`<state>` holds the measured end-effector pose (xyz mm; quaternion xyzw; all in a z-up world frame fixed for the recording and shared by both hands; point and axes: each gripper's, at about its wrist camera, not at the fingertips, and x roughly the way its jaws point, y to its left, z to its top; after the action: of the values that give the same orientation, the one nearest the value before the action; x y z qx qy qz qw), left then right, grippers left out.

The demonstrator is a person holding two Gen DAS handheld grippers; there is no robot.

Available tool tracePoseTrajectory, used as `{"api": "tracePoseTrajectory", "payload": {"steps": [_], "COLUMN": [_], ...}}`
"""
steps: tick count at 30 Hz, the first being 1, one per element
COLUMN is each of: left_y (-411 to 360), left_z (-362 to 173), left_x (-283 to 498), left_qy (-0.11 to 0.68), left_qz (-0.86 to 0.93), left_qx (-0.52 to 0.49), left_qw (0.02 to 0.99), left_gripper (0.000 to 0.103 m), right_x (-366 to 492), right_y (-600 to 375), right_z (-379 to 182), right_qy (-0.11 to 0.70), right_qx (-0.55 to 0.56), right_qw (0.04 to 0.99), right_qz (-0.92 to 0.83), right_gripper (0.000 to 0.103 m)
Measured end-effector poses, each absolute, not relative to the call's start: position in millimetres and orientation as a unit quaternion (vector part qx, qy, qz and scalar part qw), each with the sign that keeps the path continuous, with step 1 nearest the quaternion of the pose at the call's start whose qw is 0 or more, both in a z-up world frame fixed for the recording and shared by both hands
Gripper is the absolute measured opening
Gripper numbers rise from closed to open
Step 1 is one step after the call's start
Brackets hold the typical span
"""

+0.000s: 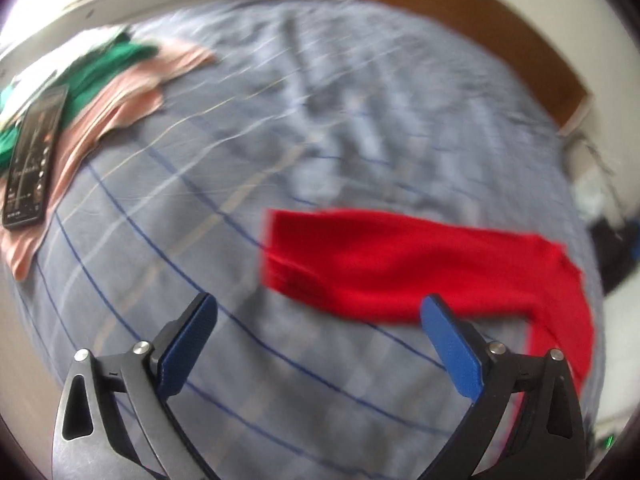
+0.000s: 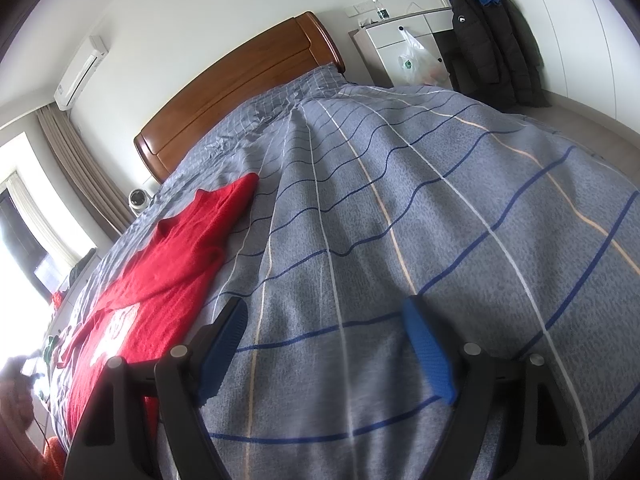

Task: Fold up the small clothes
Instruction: 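Grasp the other red sleeve cuff with the left gripper and fold it inward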

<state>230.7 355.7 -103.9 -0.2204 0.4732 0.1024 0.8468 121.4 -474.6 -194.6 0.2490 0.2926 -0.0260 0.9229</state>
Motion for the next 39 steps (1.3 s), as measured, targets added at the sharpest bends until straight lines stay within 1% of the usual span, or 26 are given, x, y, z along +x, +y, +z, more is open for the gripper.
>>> {"api": "tracePoseTrajectory", "payload": {"steps": [2,3,4,5,6,7,9,12,15,16,18,20,22,23,24,25,26,27,31,33,35,37,39], "left_y": [363.0,364.0,362.9,361.2,357.5,350.6,331.7,277.0,194.3,154.2,101.1,29.8,-15.5,-49.1,-65.2,-83.1,-97.4,-101.1,-70.6,-37.0,4.5,33.3,42.7], "left_z": [-118.7,-125.2,-133.1,-137.2,-138.2,-134.8,-109.6,-47.1,21.0,45.3,71.3,91.2,93.6,85.8,78.9,66.2,50.2,39.8,7.7,-6.3,-24.2,-45.1,-70.0], "left_x": [248.6,254.9,261.7,265.6,268.8,271.3,275.0,284.3,292.1,292.1,288.5,283.7,281.0,279.7,283.2,282.5,280.1,275.8,262.9,266.3,264.5,264.2,257.5], "left_qy": [0.491,0.498,0.503,0.507,0.511,0.512,0.49,0.444,0.398,0.379,0.355,0.335,0.332,0.338,0.347,0.363,0.382,0.388,0.385,0.391,0.401,0.419,0.442], "left_qz": [0.094,0.093,0.093,0.093,0.095,0.094,0.096,0.043,-0.04,-0.074,-0.124,-0.189,-0.223,-0.244,-0.254,-0.262,-0.257,-0.251,-0.23,-0.195,-0.163,-0.154,-0.168], "left_qx": [-0.236,-0.242,-0.252,-0.255,-0.252,-0.243,-0.216,-0.161,-0.108,-0.082,-0.053,-0.027,-0.011,0.003,0.011,0.022,0.037,0.046,0.083,0.092,0.105,0.12,0.137], "left_qw": [0.833,0.828,0.821,0.818,0.817,0.818,0.839,0.881,0.91,0.919,0.925,0.923,0.917,0.909,0.902,0.894,0.887,0.885,0.89,0.895,0.895,0.887,0.87], "left_gripper": [0.099,0.086,0.059,0.043,0.009,0.003,0.003,0.003,0.003,0.003,0.003,0.003,0.004,0.005,0.012,0.034,0.05,0.071,0.072,0.072,0.066,0.054,0.047], "right_x": [121.6,121.6,121.1,121.2,121.0,121.2,120.0,119.5,118.9,119.1,118.5,118.5,118.1,118.9,119.0,119.0,118.9,119.0,118.6,119.1,119.5,121.1,121.8], "right_y": [-474.5,-474.4,-475.2,-474.7,-474.7,-474.4,-476.1,-476.3,-476.7,-476.0,-476.7,-476.8,-477.4,-476.4,-476.2,-476.1,-476.2,-476.1,-475.7,-475.2,-475.0,-473.6,-472.0], "right_z": [-193.6,-193.1,-193.2,-192.6,-192.1,-191.4,-191.3,-191.0,-190.7,-190.6,-190.3,-190.4,-190.3,-190.1,-190.1,-190.1,-190.1,-190.1,-189.6,-189.5,-189.3,-189.0,-188.6], "right_qy": [0.294,0.295,0.296,0.296,0.297,0.298,0.298,0.297,0.296,0.296,0.296,0.297,0.296,0.296,0.296,0.296,0.296,0.296,0.295,0.294,0.295,0.298,0.299], "right_qx": [0.248,0.247,0.245,0.244,0.243,0.242,0.242,0.243,0.242,0.241,0.241,0.241,0.241,0.241,0.241,0.241,0.241,0.241,0.241,0.242,0.24,0.237,0.235], "right_qw": [0.923,0.923,0.923,0.923,0.923,0.923,0.923,0.923,0.924,0.924,0.924,0.924,0.924,0.924,0.924,0.924,0.924,0.924,0.924,0.924,0.924,0.924,0.924], "right_qz": [-0.027,-0.028,-0.029,-0.03,-0.031,-0.031,-0.032,-0.03,-0.03,-0.03,-0.03,-0.03,-0.03,-0.03,-0.03,-0.03,-0.03,-0.03,-0.028,-0.025,-0.024,-0.025,-0.027], "right_gripper": [0.08,0.079,0.08,0.08,0.08,0.08,0.08,0.08,0.08,0.08,0.08,0.08,0.08,0.08,0.08,0.08,0.08,0.08,0.081,0.082,0.083,0.083,0.084]}}
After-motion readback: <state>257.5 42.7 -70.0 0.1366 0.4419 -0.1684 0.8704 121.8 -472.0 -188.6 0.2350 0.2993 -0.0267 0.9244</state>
